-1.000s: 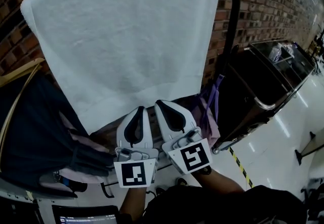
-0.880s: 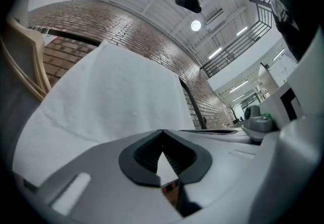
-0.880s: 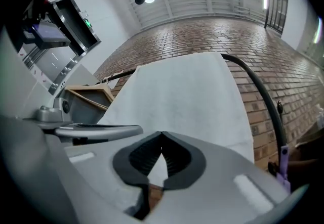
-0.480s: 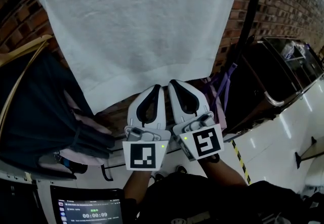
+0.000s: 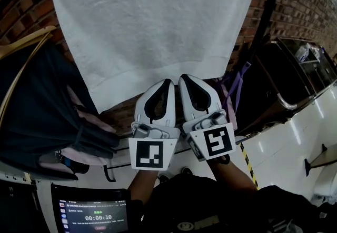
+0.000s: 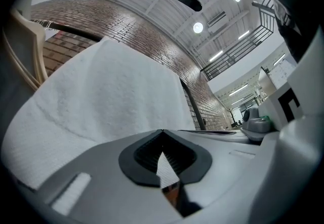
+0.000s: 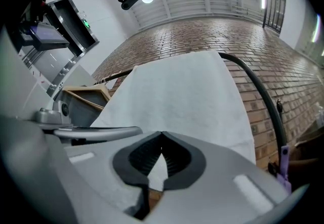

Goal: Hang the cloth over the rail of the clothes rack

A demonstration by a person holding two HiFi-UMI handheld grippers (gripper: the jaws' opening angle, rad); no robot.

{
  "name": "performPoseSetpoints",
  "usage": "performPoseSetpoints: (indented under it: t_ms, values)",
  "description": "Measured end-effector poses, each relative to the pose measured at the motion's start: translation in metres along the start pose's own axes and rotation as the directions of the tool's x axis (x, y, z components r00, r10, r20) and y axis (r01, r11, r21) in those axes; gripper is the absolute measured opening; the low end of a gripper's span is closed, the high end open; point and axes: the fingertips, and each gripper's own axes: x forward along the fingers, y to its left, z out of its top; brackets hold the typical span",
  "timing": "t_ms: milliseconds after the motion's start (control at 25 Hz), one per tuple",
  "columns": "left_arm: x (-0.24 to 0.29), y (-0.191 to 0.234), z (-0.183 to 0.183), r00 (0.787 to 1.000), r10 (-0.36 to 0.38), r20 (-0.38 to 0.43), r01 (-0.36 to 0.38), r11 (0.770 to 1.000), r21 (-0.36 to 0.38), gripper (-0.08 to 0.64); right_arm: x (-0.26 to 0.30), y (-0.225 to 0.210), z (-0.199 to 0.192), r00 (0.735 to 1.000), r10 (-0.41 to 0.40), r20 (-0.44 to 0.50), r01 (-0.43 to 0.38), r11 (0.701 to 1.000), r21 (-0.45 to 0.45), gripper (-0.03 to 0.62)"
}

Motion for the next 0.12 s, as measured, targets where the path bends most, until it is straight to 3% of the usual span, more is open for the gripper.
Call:
performPoseSetpoints:
  t_ms: [120]
  values:
    - [0.0002, 0.0017, 0.0009, 1.0, 0.0, 0.005, 0.0, 1.0, 0.003, 0.003, 0.0015, 0.0007, 0.0007, 1.0, -0.003, 0.007, 0.003, 1.0, -0.001, 0.003]
